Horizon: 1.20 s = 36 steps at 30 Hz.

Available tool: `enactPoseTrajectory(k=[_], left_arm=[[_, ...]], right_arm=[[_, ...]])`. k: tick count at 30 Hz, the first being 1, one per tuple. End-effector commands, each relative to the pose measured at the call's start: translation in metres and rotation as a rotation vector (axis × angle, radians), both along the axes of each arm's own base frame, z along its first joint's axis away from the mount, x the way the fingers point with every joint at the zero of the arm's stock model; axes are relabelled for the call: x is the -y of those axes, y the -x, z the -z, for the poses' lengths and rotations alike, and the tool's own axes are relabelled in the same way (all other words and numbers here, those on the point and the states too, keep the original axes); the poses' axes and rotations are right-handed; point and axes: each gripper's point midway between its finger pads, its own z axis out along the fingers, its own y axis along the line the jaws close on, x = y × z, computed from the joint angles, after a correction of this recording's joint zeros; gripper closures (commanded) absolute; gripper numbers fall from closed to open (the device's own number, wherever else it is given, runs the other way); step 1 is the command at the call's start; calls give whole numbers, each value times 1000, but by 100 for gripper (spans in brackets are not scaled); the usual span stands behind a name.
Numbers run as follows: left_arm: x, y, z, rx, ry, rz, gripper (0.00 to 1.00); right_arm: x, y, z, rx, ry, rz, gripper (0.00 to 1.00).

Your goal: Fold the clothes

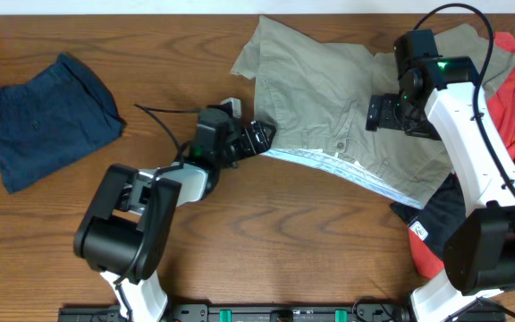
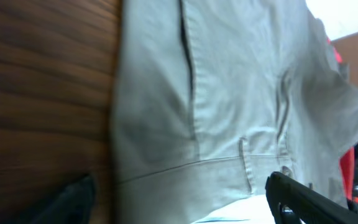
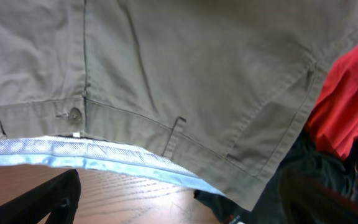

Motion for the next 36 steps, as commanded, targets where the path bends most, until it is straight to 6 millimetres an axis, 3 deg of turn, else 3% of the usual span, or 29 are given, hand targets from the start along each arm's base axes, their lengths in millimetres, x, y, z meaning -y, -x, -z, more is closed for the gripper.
enactPoseTrajectory(k=[1, 2, 3, 4, 5, 9, 13, 16, 20, 22, 24, 27, 31, 36], left_arm=[[11, 15, 27, -85, -4, 19, 30], [13, 17, 29, -90, -7, 26, 42], [14, 18, 29, -90, -8, 28, 70], [15, 17, 29, -88, -7, 28, 89], [14, 16, 28, -81, -4, 26, 94], [2, 7, 17, -65, 15, 1, 94], [-30, 0, -14, -83, 66, -34, 94], [-79, 2, -44, -125, 98, -119, 94], [-162, 11, -85, -124, 97, -306, 94], [-198, 23, -107, -92, 79, -384, 94], [-218, 34, -120, -66, 51, -420, 94], [-227, 52, -126, -63, 4, -417, 94], [-222, 70, -112, -116, -59, -361, 94], [-241, 78, -94, -183, -163, -435, 94]], right_arm=[[10, 1, -11, 25, 6, 37, 1], [12, 1, -11, 23, 6, 42, 1], [14, 2, -11, 21, 7, 48, 1], [15, 2, -11, 19, 7, 51, 1], [16, 3, -11, 18, 7, 54, 1], [21, 3, -11, 18, 8, 67, 1], [33, 4, -10, 15, 8, 98, 1], [41, 5, -10, 11, 8, 120, 1], [43, 6, -10, 9, -7, 132, 1], [34, 1, -9, 18, -57, 81, 1], [9, -7, -10, 42, -172, -57, 1], [-25, -19, -17, 98, -307, -213, 1], [-35, -33, -21, 158, -310, -226, 1], [-38, -42, -21, 194, -309, -231, 1]])
